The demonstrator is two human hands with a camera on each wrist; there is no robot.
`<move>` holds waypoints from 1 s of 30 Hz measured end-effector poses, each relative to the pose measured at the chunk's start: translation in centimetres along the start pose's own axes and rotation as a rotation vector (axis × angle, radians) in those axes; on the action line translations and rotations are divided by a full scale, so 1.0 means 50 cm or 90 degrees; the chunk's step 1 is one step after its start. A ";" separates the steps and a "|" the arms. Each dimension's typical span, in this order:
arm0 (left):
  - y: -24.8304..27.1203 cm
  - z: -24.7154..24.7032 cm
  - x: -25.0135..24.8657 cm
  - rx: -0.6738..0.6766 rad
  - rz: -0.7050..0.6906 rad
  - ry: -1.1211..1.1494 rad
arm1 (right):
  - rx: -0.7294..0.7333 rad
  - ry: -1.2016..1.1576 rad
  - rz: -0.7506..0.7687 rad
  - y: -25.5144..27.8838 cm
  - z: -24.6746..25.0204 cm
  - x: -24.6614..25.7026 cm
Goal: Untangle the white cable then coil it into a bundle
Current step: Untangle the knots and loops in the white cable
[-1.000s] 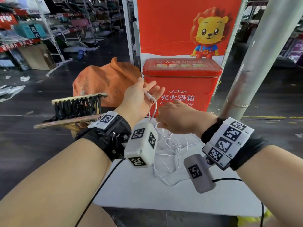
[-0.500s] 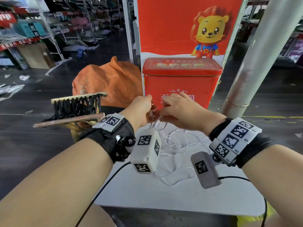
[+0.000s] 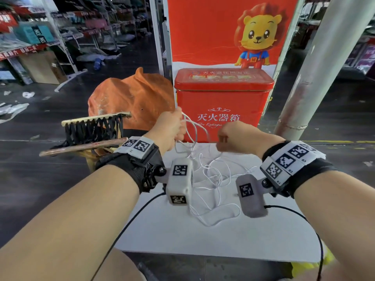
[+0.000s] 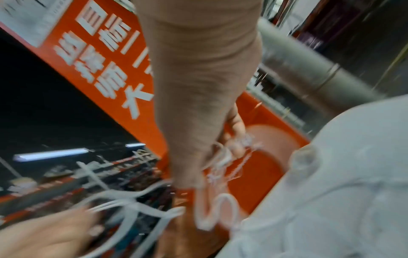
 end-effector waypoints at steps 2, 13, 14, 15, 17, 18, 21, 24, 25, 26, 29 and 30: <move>-0.013 0.048 -0.009 -0.063 -0.028 0.085 | 0.025 -0.042 -0.013 -0.002 -0.025 -0.031; -0.009 0.050 -0.018 0.040 -0.063 0.078 | 0.135 -0.065 -0.085 -0.005 -0.072 -0.065; -0.005 0.035 -0.019 0.066 -0.060 0.065 | 0.128 -0.061 -0.061 -0.009 -0.064 -0.046; -0.001 0.022 -0.019 0.084 -0.060 0.056 | 0.115 -0.103 -0.017 -0.012 -0.053 -0.025; 0.005 0.004 -0.019 0.100 -0.063 0.051 | 0.105 -0.276 0.098 -0.008 -0.028 0.028; 0.005 0.000 -0.018 0.102 -0.067 0.052 | 0.088 -0.353 0.142 -0.001 -0.015 0.054; 0.012 -0.003 -0.019 0.101 -0.085 0.047 | -0.016 -0.517 0.181 0.016 0.012 0.088; 0.024 -0.006 -0.025 0.091 -0.120 -0.059 | -0.029 -0.569 0.166 0.021 0.015 0.100; 0.029 -0.010 -0.026 0.094 -0.131 -0.088 | -0.054 -0.526 0.157 0.021 0.019 0.103; 0.033 -0.017 -0.027 0.101 -0.142 -0.115 | -0.095 -0.478 0.147 0.021 0.025 0.106; 0.043 -0.034 -0.027 0.106 -0.179 -0.185 | -0.228 -0.361 0.146 0.023 0.049 0.108; 0.044 -0.034 -0.028 0.104 -0.189 -0.184 | -0.254 -0.347 0.154 0.025 0.055 0.108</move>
Point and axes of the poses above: each hand's wrist, its own y-axis away from the middle knuckle, its own z-axis out of the back of the hand, x = y × z, the point moved 5 cm from there along -y, towards the middle knuckle, and after that the axes turned 11 degrees about x, right-handed, at the moved point
